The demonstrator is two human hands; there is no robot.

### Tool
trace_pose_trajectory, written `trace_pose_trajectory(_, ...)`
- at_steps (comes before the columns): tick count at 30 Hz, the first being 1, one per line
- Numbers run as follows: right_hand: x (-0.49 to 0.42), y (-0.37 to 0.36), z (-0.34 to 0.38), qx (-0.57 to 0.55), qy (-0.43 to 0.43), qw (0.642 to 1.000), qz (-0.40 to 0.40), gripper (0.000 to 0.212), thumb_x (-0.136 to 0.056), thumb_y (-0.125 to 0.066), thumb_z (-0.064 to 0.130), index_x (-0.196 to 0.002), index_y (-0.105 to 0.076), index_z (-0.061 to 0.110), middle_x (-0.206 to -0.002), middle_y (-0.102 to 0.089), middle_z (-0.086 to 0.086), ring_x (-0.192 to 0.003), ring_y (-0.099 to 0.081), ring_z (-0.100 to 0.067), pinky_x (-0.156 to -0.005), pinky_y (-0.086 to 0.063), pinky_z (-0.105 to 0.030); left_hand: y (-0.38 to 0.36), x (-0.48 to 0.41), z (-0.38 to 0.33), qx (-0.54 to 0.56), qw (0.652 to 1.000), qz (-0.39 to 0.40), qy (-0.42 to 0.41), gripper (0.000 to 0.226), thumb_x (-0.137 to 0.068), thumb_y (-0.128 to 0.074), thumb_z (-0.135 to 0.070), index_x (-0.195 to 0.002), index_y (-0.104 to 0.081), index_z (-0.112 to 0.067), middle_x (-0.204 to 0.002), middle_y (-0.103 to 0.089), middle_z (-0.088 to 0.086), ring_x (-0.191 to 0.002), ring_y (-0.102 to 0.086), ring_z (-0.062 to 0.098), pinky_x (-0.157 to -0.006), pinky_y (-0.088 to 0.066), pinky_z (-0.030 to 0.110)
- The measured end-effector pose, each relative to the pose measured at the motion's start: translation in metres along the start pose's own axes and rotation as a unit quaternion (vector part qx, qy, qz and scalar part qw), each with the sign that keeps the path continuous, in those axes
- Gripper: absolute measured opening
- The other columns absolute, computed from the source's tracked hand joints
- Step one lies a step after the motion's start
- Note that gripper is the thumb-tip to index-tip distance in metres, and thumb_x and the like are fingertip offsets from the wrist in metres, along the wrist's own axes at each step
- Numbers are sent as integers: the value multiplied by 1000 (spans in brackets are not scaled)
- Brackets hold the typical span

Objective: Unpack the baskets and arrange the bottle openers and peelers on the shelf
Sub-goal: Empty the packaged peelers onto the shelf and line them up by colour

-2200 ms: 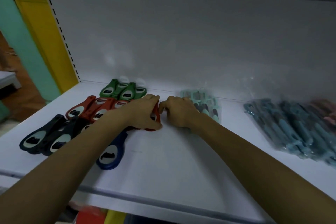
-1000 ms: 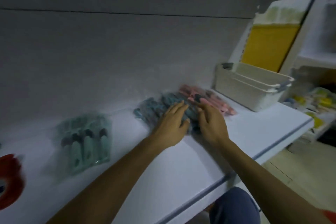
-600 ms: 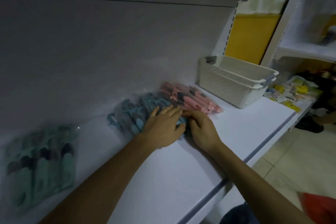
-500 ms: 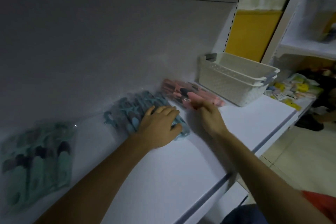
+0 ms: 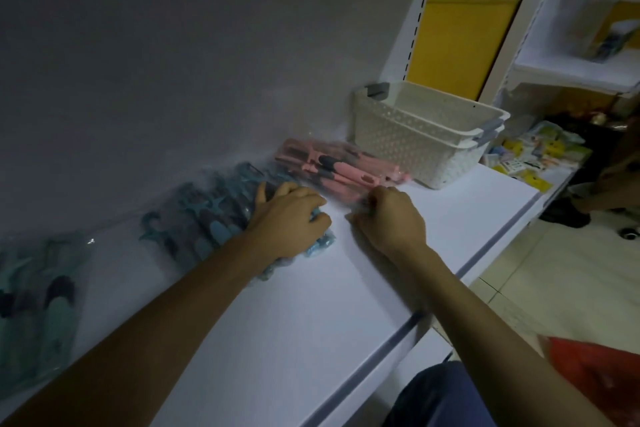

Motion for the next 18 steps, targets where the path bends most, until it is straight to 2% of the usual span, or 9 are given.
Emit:
trace_pose_trajectory(2,-7,-1,5,-32,5,999,24,18,-89,-57,30,-81,-62,15,-81,-62,-5,-74,-56,-24,-63,-38,-28,-3,-8,-9,2,999,38,-10,35,-92,-41,-37,-122,-58,-29,-134,-48,-13,-134,-29,11,-115,4,55)
trace_pose_trajectory(4,-14,-3,-10,-180,-59,980,59,26,-92,-57,22,-69,-62,11,-66,-60,-4,-61,-55,-18,-58,-39,-25,0,-11,-11,0,999,45,-20,34,-92,-41,-36,-119,-60,-28,-132,-50,-10,-130,-36,13,-116,1,51)
trace_pose_trajectory(7,-13,-4,-37,-415,-201,884,74,29,-95,-54,15,-68,-62,8,-46,-57,-2,-34,-49,-8,-38,-36,-16,2,-8,-8,-4,999,52,-13,33,-92,-42,-33,-119,-59,-28,-131,-52,-7,-126,-38,14,-116,-9,43)
trace_pose_trajectory(10,-12,-10,-37,-506,-245,818,124,22,-99,-45,15,-91,-63,3,-52,-62,-2,-37,-51,-8,-39,-33,-21,4,-6,-6,17,998,60,3,36,-94,-37,-39,-113,-61,-20,-118,-60,-2,-120,-46,21,-114,-17,47)
trace_pose_trajectory(11,-11,-13,-33,-529,-245,800,140,23,-100,-42,15,-95,-62,3,-52,-63,0,-38,-53,-7,-38,-33,-20,6,-7,-6,53,997,62,17,44,-94,-32,-48,-112,-61,-21,-113,-63,-1,-118,-49,23,-113,-19,48)
trace_pose_trajectory(13,-8,-15,-17,-570,-221,774,166,25,-100,-40,13,-92,-62,5,-53,-63,1,-40,-55,-6,-37,-36,-18,9,-12,-3,167,980,71,84,70,-85,-21,-71,-125,-57,-26,-121,-63,1,-121,-50,23,-112,-23,49)
trace_pose_trajectory(15,-5,-14,6,-577,-163,777,194,26,-99,-42,11,-83,-63,9,-59,-66,-2,-46,-60,-9,-39,-41,-18,8,-21,3,291,941,53,163,72,-83,-28,-75,-121,-58,-22,-117,-65,4,-118,-53,26,-107,-34,43)
trace_pose_trajectory(17,-5,-15,22,-529,-111,813,217,27,-98,-46,12,-79,-64,11,-68,-69,-5,-54,-65,-11,-44,-45,-18,9,-25,7,395,890,12,227,48,-89,-51,-55,-114,-59,-16,-108,-66,6,-112,-58,29,-95,-44,34)
trace_pose_trajectory(18,-7,-14,26,-498,-99,833,220,26,-98,-48,15,-79,-65,11,-71,-71,-4,-56,-66,-11,-46,-46,-18,10,-26,8,427,869,-2,249,45,-88,-59,-43,-121,-56,-12,-113,-64,9,-111,-58,31,-94,-46,36)
Point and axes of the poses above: each hand's wrist, its own x-axis away from the middle knuckle, its own y-axis out of the back of the hand, z = x × y, the point moved 10 cm from there along -x, towards the middle knuckle
